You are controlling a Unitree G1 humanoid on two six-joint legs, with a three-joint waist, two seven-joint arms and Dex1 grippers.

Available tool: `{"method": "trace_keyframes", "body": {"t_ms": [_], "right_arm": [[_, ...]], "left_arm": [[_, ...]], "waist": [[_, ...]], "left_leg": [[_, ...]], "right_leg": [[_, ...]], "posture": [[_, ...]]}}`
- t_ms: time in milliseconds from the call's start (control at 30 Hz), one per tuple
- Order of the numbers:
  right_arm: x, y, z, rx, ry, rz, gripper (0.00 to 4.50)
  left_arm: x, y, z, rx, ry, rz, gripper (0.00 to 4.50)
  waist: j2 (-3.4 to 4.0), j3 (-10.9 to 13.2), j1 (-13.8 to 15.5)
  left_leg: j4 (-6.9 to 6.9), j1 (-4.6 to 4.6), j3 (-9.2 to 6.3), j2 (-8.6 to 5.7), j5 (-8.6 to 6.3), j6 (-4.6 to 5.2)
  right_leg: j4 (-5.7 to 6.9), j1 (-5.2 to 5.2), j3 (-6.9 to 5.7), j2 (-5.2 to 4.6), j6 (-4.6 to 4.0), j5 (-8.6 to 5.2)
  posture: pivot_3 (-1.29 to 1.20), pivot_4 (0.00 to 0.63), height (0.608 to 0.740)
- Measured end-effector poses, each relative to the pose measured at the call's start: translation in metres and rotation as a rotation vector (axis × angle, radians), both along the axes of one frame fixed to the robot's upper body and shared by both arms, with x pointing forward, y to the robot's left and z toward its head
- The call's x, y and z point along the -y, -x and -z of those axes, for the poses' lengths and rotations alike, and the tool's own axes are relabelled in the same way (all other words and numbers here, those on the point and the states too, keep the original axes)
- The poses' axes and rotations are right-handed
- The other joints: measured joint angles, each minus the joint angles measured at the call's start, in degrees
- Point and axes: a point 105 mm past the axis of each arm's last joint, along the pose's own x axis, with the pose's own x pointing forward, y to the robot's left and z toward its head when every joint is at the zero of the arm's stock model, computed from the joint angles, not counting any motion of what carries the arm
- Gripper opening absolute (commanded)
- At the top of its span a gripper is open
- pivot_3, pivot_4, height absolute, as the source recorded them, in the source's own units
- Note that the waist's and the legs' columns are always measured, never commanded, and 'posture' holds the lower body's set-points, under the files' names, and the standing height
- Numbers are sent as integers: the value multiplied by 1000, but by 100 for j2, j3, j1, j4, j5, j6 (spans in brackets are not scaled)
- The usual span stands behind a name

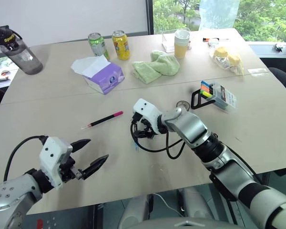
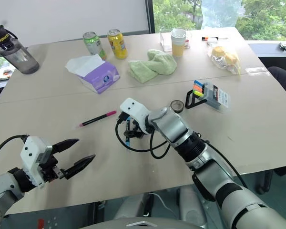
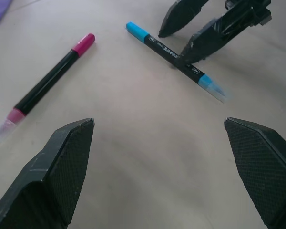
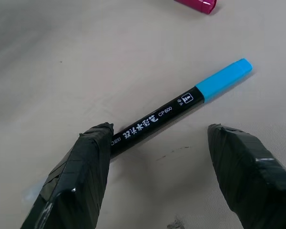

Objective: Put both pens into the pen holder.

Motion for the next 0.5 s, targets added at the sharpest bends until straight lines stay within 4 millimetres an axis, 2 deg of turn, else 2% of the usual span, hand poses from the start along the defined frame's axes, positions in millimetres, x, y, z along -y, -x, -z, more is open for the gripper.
{"method": "trace_keyframes", "body": {"t_ms": [100,233,300,400,500], "right_arm": [[3,-2,0,7,3,8,3346],[30,-14,-11,55,28,35,3346],[57,-25,-22,104,61,67,3346],[121,-48,-42,187,147,185,3346],[154,-57,-49,221,193,257,3346]], "left_arm": [[4,1,-2,6,1,13,4500],[5,2,-2,6,0,13,4500],[5,3,-2,4,1,11,4500],[5,2,-2,4,2,12,4500],[7,0,-3,14,6,22,4500]], "waist": [[0,0,8],[0,0,58],[0,0,130],[-1,0,181],[0,0,141]], "left_leg": [[0,0,0,0,0,0],[2,-6,-1,-3,0,1],[3,-8,-1,-4,0,1],[2,-9,-8,-4,-1,2],[-5,-7,-1,0,-1,2]], "right_leg": [[0,0,0,0,0,0],[-3,0,-6,-4,0,0],[-10,1,-17,-5,0,0],[-20,7,-29,-8,0,0],[-19,5,-22,-5,0,0]], "posture": [[0,150,740],[0,150,740],[0,150,740],[0,150,740],[0,150,740]]}}
